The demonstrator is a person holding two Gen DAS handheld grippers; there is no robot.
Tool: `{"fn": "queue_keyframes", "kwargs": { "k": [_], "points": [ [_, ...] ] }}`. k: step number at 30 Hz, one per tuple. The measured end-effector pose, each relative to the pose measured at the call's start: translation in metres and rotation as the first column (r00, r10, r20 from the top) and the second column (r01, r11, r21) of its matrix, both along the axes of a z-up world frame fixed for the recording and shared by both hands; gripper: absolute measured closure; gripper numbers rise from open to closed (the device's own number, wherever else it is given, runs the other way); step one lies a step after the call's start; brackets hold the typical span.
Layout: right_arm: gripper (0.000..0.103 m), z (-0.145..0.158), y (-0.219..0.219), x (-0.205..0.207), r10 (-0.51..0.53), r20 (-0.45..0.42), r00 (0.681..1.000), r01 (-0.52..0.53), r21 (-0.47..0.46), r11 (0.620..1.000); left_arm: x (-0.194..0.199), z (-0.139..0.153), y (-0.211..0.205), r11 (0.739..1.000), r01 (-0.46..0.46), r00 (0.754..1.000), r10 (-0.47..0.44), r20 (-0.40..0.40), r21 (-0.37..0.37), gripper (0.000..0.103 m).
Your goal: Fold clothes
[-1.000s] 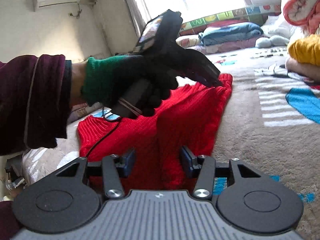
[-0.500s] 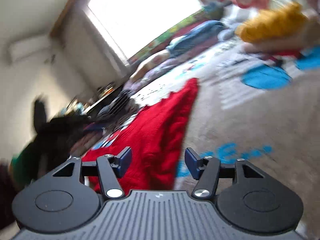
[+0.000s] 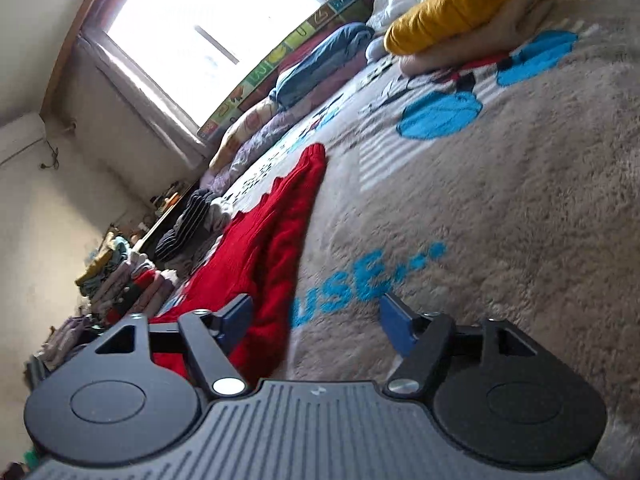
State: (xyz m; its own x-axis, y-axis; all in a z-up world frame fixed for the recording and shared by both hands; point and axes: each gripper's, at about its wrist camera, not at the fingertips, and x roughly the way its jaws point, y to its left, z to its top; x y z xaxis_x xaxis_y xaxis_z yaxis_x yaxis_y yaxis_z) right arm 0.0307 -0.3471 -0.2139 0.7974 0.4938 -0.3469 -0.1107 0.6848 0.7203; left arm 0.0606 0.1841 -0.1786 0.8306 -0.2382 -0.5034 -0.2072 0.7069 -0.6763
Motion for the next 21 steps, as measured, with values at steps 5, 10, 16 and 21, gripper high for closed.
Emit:
{"fn": "queue_keyframes", "kwargs": {
  "k": [5,10,16,21],
  "points": [
    [0.0,0.006,0.014,-0.002,0.092,-0.014,0.996,-0.093,-0.01,0.996,0.01,-0.006,0.015,0.995,-0.065,0.998,0.065,0.007,-0.078,0.042],
    [0.002,0.007,0.011,-0.01,0.091,-0.028,0.995,-0.09,0.034,0.995,0.031,-0.01,0.03,0.984,-0.124,0.992,0.124,-0.007,-0.124,0.05],
    [0.029,0.002,-0.006,-0.017,0.008,-0.041,0.999,-0.003,0.122,0.993,0.057,-0.012,0.04,0.975,-0.173,0.985,0.173,-0.014,-0.138,0.061],
    [0.031,-0.001,-0.007,-0.015,-0.01,-0.031,0.999,0.014,0.131,0.991,0.077,-0.01,0.039,0.978,-0.189,0.982,0.188,-0.024,-0.092,0.086]
  ]
}}
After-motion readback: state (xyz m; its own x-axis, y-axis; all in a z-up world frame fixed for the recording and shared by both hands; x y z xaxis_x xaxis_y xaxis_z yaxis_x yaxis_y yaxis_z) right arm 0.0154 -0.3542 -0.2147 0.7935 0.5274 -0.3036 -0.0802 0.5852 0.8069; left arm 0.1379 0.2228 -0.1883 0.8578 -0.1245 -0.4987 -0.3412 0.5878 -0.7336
